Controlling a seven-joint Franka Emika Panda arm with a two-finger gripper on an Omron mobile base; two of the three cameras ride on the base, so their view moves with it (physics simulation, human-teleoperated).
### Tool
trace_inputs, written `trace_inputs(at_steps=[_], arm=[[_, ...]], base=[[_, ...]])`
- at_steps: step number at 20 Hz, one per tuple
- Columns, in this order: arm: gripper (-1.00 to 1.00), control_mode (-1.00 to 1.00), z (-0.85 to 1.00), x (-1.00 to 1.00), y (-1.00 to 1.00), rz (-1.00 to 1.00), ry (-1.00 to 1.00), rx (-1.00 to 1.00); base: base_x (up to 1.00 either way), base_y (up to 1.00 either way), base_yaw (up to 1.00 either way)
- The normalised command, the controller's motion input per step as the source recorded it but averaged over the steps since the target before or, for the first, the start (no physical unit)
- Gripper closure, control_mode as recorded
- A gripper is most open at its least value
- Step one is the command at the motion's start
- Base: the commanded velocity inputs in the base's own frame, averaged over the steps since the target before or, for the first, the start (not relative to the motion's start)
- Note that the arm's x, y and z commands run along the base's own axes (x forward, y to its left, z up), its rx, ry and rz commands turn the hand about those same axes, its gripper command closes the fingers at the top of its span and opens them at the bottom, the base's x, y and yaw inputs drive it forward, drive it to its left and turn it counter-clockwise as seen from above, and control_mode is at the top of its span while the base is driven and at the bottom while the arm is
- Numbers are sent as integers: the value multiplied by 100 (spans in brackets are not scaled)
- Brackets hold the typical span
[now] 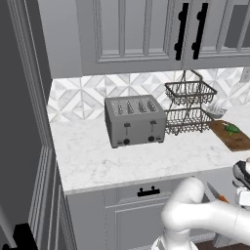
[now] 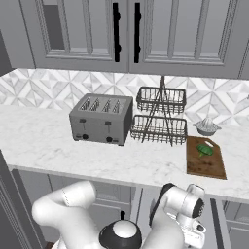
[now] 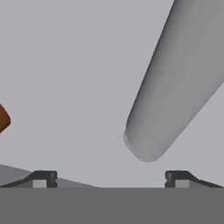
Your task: Place the appropriate cutting tool for cutting the broccoli skin on the cutting board.
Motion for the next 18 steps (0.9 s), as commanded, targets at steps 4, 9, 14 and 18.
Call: trace_inputs(at_steps=[4, 9, 14, 18], arm=[[-100, -100, -3, -50, -4, 0, 16, 0], [-100, -100, -4, -59, -2, 0, 15, 0], [-100, -100, 3, -12, 0, 0, 8, 0], [-100, -100, 11, 31, 2, 0, -9, 1]], base=[[0, 0, 0], [0, 0, 0], [0, 0, 0], [0, 0, 0]])
